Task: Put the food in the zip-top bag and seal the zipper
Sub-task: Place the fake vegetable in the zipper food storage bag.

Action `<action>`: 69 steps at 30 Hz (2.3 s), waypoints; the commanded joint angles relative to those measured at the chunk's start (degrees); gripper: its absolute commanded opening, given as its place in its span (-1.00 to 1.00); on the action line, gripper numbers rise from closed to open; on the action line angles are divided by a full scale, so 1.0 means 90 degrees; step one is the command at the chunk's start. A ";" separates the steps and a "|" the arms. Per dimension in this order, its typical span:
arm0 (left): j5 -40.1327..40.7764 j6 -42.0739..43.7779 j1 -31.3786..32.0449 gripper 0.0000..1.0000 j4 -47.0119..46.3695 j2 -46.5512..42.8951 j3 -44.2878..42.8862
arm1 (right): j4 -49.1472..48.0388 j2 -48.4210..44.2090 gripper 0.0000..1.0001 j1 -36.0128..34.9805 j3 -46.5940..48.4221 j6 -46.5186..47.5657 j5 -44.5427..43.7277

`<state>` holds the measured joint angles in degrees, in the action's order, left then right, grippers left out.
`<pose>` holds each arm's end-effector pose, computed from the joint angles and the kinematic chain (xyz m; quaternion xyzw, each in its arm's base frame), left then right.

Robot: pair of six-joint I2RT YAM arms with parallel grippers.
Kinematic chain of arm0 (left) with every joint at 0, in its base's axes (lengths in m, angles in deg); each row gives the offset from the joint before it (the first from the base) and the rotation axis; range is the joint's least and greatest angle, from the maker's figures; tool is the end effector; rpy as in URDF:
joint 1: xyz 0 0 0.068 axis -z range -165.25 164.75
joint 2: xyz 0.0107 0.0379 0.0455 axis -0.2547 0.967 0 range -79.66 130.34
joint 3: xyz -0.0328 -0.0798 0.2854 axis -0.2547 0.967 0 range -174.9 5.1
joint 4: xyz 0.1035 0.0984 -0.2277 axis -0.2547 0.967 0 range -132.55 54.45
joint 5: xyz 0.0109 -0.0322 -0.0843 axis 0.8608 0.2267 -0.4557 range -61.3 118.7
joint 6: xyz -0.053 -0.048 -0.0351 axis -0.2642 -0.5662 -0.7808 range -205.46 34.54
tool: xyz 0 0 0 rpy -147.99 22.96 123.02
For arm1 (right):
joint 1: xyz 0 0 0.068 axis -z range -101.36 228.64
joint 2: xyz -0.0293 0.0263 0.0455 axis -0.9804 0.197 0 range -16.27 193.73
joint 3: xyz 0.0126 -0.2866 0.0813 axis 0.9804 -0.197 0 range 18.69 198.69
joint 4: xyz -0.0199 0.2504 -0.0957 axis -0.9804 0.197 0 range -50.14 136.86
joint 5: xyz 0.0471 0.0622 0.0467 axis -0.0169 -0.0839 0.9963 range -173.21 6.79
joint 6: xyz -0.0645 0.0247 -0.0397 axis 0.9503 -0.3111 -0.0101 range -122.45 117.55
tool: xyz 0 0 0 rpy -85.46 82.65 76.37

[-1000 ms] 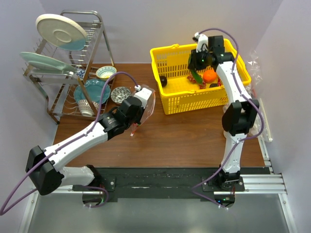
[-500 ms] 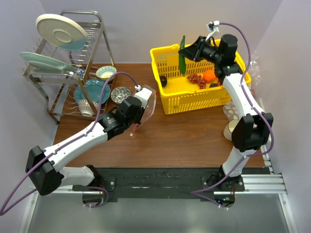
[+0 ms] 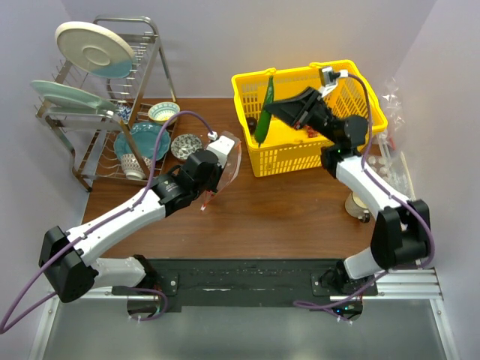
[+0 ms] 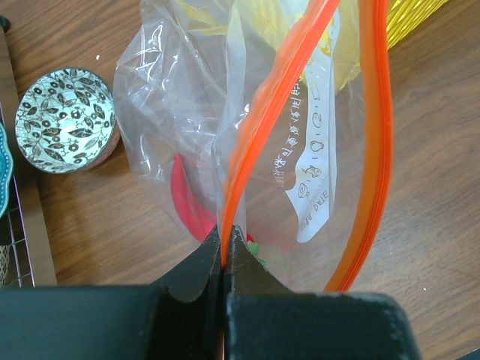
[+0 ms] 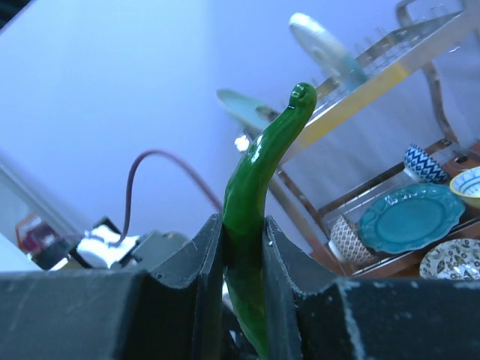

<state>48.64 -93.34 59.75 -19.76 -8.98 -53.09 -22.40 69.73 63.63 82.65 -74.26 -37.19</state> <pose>0.2265 -0.1933 0.3112 0.2030 0.8545 -0.0638 0.4738 0.3248 0.1382 0.4422 -0.1277 0.5094 0.6933 0.4936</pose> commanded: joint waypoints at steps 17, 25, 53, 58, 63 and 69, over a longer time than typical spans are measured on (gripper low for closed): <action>-0.0028 0.0143 -0.0194 -1.00 -0.0061 -0.0411 0.0079 | 0.3646 -0.2357 -1.00 -0.1341 -0.0701 0.3380 -0.1109; -0.0165 0.0085 -0.0185 -1.00 -0.0032 -0.0353 0.0031 | 0.3335 -0.2612 -1.00 -0.1701 -0.1159 0.3262 -0.1577; -0.1795 -0.1214 -0.0185 -1.00 0.1160 0.0155 -0.1532 | -0.2065 -0.1548 -1.00 -0.2942 -0.3064 0.3653 -0.3912; -0.2079 -0.1341 -0.0185 -1.00 0.1043 0.0126 -0.1493 | -0.3187 -0.0982 -1.00 -0.2952 -0.3269 0.3721 -0.4166; -0.2177 -0.1371 -0.0185 -1.00 0.0828 0.0106 -0.1298 | -0.3424 -0.0776 -1.00 -0.2952 -0.3270 0.3692 -0.4147; -0.2089 -0.1371 -0.0185 -1.00 0.0711 0.0184 -0.1102 | -0.2772 -0.1371 -1.00 -0.2952 -0.3103 0.3965 -0.4059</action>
<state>31.47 -104.49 58.00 -9.34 -7.24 -63.78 -32.93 62.25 37.38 52.82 -41.19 -73.19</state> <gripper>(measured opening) 0.016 0.236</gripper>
